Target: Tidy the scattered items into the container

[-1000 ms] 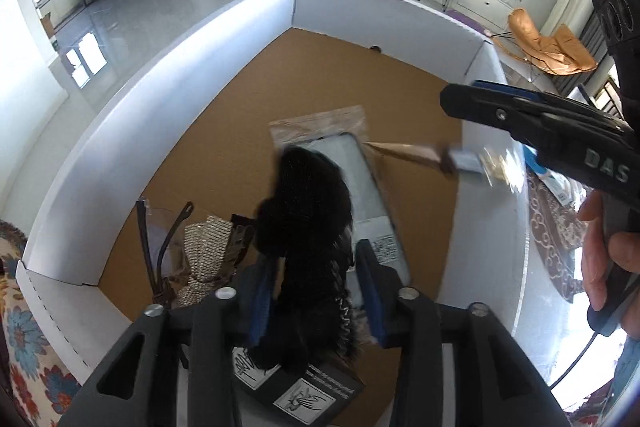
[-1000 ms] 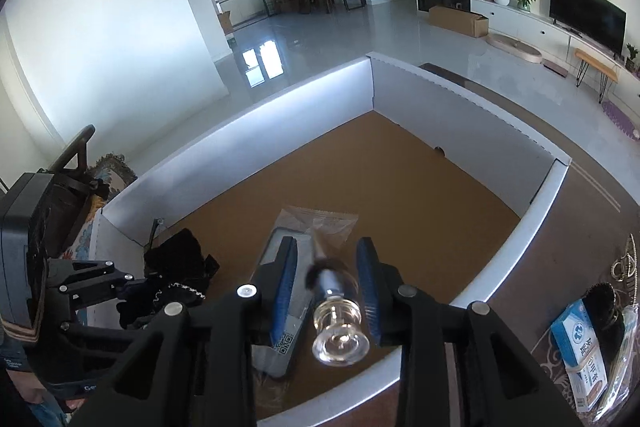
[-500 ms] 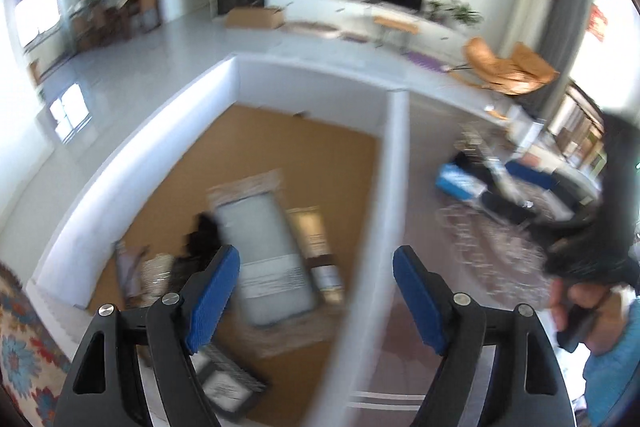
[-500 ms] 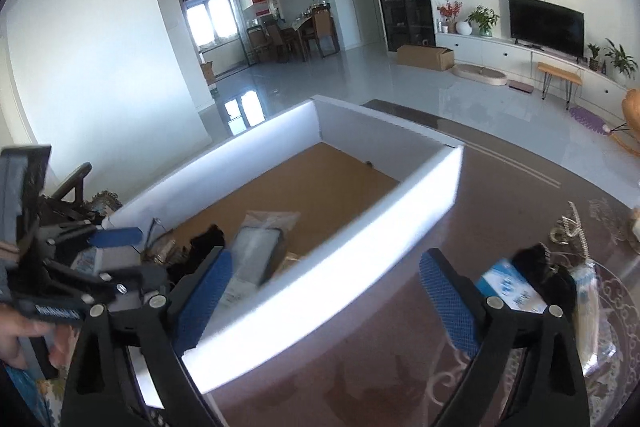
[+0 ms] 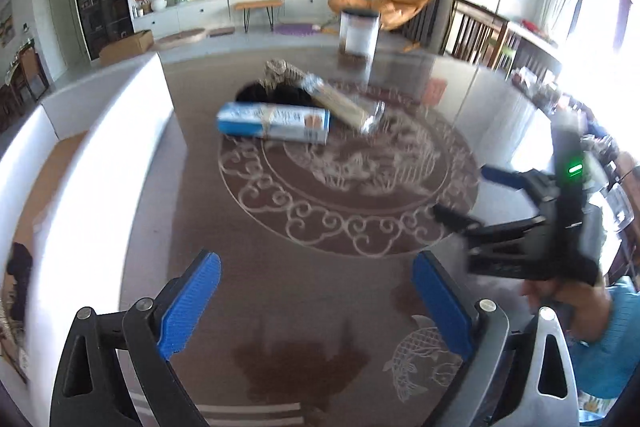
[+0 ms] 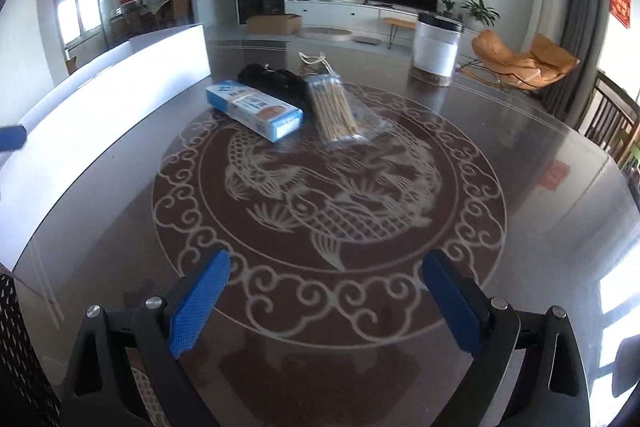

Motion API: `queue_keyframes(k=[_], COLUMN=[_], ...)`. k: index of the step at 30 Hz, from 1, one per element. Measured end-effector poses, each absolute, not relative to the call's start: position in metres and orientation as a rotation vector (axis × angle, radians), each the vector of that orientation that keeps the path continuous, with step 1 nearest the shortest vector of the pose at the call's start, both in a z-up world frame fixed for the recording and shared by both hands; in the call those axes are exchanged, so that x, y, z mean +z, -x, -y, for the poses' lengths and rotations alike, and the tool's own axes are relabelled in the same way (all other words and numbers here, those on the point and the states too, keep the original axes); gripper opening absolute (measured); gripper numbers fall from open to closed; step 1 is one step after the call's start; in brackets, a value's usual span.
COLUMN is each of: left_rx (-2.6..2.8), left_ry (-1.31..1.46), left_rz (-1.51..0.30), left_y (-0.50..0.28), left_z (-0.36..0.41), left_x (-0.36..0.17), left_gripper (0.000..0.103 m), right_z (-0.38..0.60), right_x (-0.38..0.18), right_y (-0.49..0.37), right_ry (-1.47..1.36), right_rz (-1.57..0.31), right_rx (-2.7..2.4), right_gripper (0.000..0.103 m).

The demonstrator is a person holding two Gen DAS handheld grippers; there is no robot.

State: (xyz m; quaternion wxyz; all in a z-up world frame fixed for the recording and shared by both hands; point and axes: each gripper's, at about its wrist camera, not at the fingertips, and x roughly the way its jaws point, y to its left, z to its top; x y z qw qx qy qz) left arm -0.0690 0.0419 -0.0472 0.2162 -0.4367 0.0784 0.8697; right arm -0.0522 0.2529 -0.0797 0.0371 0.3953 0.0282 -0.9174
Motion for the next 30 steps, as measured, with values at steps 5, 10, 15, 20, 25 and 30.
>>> queue_keyframes(k=[5,10,15,20,25,30], left_rx=[2.411,2.443,2.503,2.540,2.534,2.533], left_ry=[1.313,1.352,1.308,1.298,1.304,1.303], left_rz=[-0.252,-0.178,-0.133,-0.213,-0.209,-0.208], left_y=[0.080,0.094,0.106,0.111,0.112,0.112], left_z=[-0.055,-0.050,-0.046,-0.054,-0.053,-0.053], left_x=[-0.097,-0.120,-0.123,-0.127,-0.128,-0.128], left_gripper=[0.098,0.098,0.098,0.099,0.103,0.103], right_z=[-0.261,-0.260,-0.258,-0.254,-0.251,-0.251], right_x=[-0.090,-0.097,-0.100,-0.105,-0.112,-0.113], right_y=[0.044,0.047,0.048,0.050,0.056,0.055], right_ry=[-1.248,-1.272,-1.312,-1.347,-1.402,-1.410], right_rz=[-0.041,-0.005,-0.038,-0.079,-0.094,-0.082], right_rx=[-2.839,-2.862,-2.872,-2.855,-2.819,-2.816], right_gripper=[0.097,0.097,0.097,0.097,0.097,0.099])
